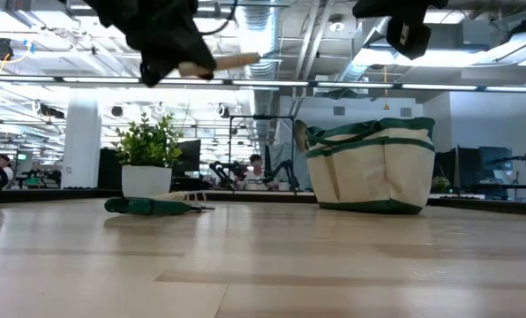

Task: Pick & Place Garden tools in Gardening bag
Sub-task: Put the trowel into the side pocket of the gardening bag

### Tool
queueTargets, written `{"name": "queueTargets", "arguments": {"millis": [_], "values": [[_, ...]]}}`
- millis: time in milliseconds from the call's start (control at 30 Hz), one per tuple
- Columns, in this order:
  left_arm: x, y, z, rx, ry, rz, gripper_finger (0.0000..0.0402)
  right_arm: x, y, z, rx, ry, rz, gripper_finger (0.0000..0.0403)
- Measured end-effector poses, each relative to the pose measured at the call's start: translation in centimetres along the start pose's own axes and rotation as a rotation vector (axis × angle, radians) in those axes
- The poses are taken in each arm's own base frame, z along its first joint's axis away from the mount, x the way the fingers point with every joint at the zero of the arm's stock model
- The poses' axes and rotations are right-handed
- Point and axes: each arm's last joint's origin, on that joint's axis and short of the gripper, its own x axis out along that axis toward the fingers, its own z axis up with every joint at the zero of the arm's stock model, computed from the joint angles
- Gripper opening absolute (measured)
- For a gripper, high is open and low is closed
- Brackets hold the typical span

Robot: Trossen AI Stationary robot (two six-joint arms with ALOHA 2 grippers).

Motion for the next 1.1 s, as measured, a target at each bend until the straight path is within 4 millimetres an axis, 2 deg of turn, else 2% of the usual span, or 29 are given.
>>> {"name": "queueTargets", "arguments": {"millis": [133, 333, 567, 767, 900, 1100], "values": [[-1.4, 0.4, 1.1, -0.026, -0.130, 0.097, 0.0059, -0.6, -0.2, 0.6, 0.063, -0.042, -0.006, 0.0000], [-0.9, 0.2, 2.0, -0.077, -0.296, 0.215, 0.0059, -0.5, -0.8, 1.6, 0.161, -0.095, 0.007, 0.0000], [0.3, 0.0, 2.0, -0.096, -0.347, 0.262, 0.0059, 0.2, -1.8, 3.0, 0.302, -0.186, 0.002, 0.0000], [0.4, -0.3, 2.0, -0.104, -0.360, 0.237, 0.0059, 0.9, -3.0, 4.3, 0.357, -0.269, -0.015, 0.0005], [0.4, -0.4, 2.1, -0.111, -0.371, 0.231, 0.0059, 1.6, -3.7, 4.6, 0.368, -0.289, -0.041, 0.0040], [0.4, -0.4, 2.2, -0.111, -0.372, 0.230, 0.0059, 3.1, -4.1, 5.0, 0.384, -0.346, -0.018, 0.0130]]}}
